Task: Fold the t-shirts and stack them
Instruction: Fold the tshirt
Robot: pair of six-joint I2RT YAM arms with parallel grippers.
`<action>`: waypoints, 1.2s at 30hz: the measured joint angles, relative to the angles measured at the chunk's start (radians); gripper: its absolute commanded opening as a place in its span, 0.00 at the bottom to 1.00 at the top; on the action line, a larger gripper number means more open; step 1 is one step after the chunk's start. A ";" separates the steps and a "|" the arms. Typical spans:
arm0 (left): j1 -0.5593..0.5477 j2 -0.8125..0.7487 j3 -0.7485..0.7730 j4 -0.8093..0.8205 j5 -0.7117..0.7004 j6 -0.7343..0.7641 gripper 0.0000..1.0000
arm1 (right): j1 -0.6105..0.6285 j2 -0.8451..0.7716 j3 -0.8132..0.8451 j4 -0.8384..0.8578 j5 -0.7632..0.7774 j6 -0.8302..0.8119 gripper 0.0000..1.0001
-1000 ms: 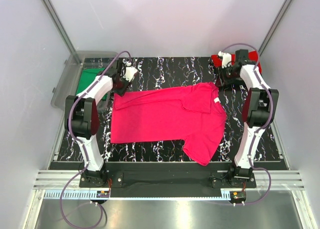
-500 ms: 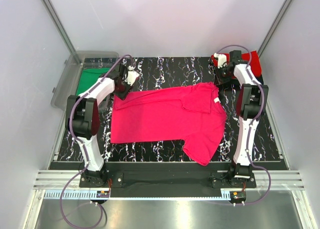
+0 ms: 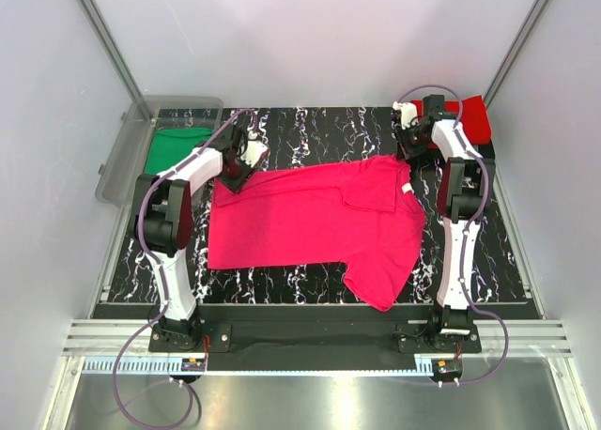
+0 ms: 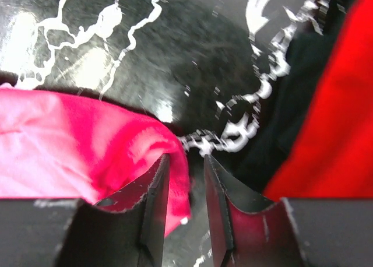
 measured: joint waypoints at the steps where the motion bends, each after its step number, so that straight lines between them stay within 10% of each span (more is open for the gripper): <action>1: -0.001 0.002 0.000 0.000 -0.002 0.000 0.39 | 0.005 0.011 0.012 -0.006 -0.001 -0.003 0.38; 6: -0.003 0.009 0.000 0.000 -0.015 0.002 0.39 | 0.023 0.026 0.051 -0.030 -0.007 -0.005 0.35; 10: -0.003 0.037 0.006 0.002 -0.027 0.011 0.39 | 0.028 0.074 0.156 -0.097 -0.003 -0.021 0.00; 36: -0.005 0.190 0.233 0.035 -0.105 0.068 0.39 | 0.002 0.045 0.098 -0.095 0.174 -0.010 0.10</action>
